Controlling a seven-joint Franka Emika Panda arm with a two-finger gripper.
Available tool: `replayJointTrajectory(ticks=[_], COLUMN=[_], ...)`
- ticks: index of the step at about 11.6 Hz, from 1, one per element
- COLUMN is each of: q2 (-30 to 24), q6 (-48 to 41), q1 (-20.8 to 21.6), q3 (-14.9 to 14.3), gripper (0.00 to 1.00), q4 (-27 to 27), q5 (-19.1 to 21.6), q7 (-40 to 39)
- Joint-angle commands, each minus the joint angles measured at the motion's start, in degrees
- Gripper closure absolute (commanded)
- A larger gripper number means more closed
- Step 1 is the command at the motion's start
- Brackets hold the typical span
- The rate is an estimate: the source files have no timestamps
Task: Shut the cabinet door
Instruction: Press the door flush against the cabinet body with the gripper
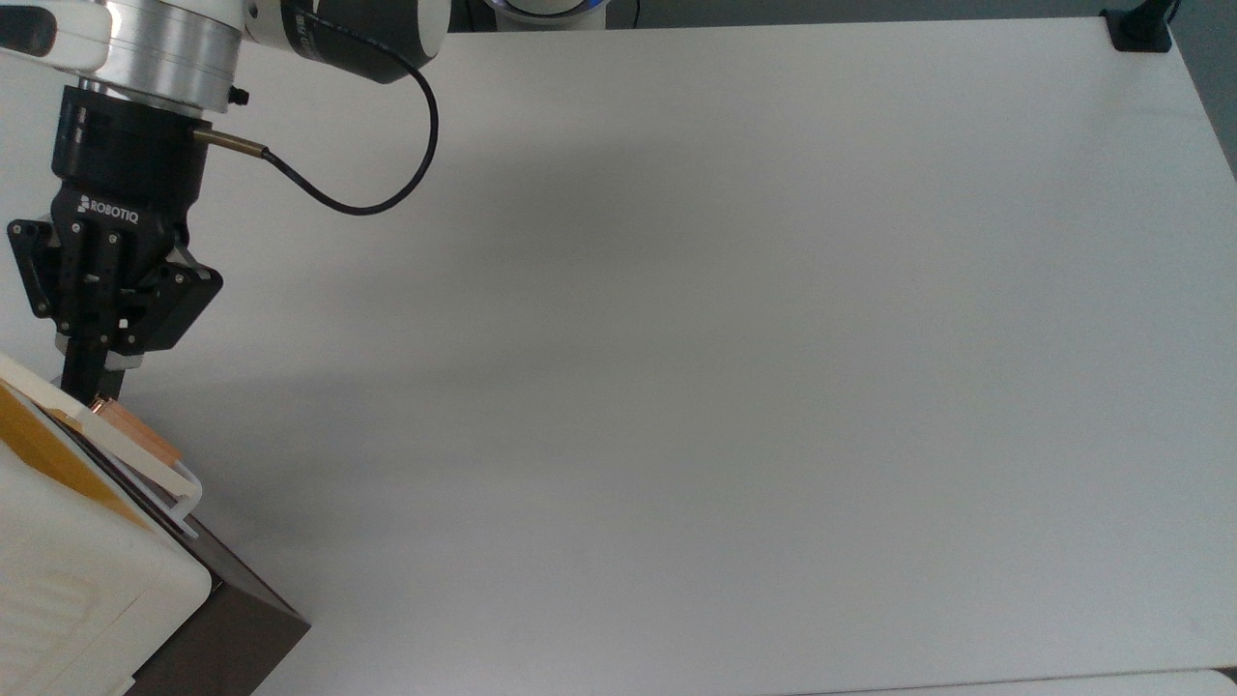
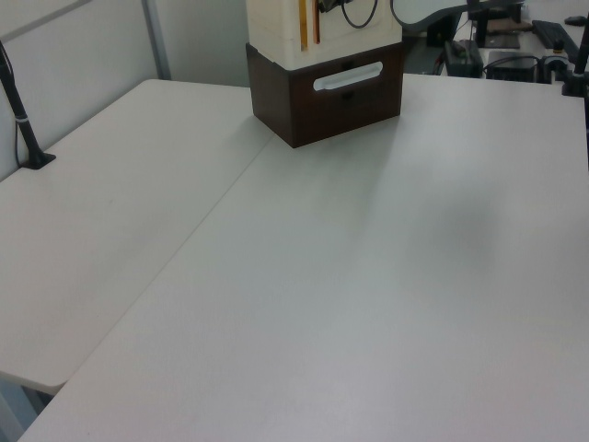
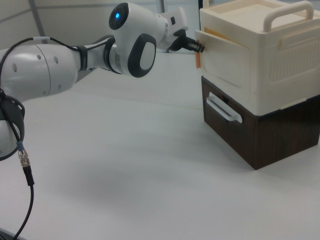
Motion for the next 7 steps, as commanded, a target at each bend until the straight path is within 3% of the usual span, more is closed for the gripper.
replayJointTrajectory(ticks=[1,7], q2=[0.91,1.44], q6=[1.15,1.15], q1=[-1.25,-4.15], q3=[-1.44,-1.44], gripper=[0.84,0.84], q4=[1.51,1.24], q5=[-1.23,-2.02], q7=[1.24,-1.74])
